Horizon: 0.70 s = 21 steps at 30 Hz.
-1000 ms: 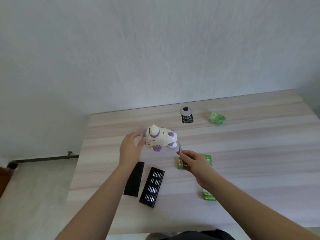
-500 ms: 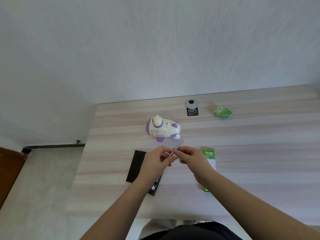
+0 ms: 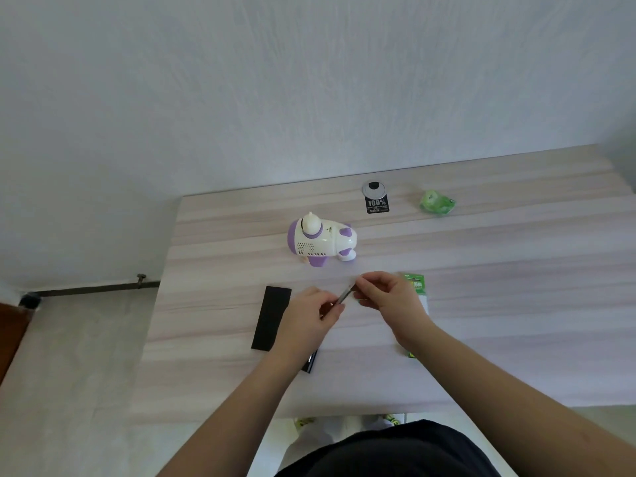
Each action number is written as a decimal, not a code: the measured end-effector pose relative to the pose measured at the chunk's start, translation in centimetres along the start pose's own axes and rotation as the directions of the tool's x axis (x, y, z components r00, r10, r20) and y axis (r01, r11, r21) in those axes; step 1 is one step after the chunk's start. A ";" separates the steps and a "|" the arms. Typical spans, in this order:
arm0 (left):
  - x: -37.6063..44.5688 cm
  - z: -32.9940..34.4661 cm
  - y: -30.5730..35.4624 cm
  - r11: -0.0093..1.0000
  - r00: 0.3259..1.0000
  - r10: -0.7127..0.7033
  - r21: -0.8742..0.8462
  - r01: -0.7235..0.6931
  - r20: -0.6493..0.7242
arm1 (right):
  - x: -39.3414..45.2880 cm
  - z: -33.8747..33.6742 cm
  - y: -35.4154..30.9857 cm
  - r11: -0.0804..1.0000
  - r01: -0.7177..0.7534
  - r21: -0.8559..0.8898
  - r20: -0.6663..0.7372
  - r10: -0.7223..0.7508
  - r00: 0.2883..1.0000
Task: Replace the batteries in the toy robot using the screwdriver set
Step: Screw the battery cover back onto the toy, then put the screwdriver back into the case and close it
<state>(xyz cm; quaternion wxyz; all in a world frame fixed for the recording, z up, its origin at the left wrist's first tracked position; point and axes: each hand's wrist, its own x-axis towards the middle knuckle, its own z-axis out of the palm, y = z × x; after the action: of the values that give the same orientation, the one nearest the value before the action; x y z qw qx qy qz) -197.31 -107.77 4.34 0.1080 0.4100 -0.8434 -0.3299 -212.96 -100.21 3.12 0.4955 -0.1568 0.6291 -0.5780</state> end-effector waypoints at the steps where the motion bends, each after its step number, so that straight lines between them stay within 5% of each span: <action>1: -0.1 -0.1 -0.3 1.000 1.000 0.010 0.002 -0.010 0.025 | -0.1 0.4 0.2 1.000 0.010 -0.024 -0.006 -0.010 1.000; 15: -1.8 -2.6 -8.8 0.998 0.991 0.048 0.043 -0.054 0.124 | -0.7 8.4 3.7 0.920 0.004 -0.393 -0.074 -0.036 0.997; 21: -1.4 -2.5 -12.5 0.997 0.971 0.021 0.063 -0.037 0.239 | 0.6 9.5 4.6 0.953 -0.043 -0.300 -0.179 -0.012 0.984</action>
<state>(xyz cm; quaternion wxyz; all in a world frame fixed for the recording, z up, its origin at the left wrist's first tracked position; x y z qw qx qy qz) -187.48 -113.46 -1.68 -0.0028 0.3586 -0.8667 -0.3468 -203.89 -104.78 0.30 0.4118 -0.1734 0.7532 -0.4828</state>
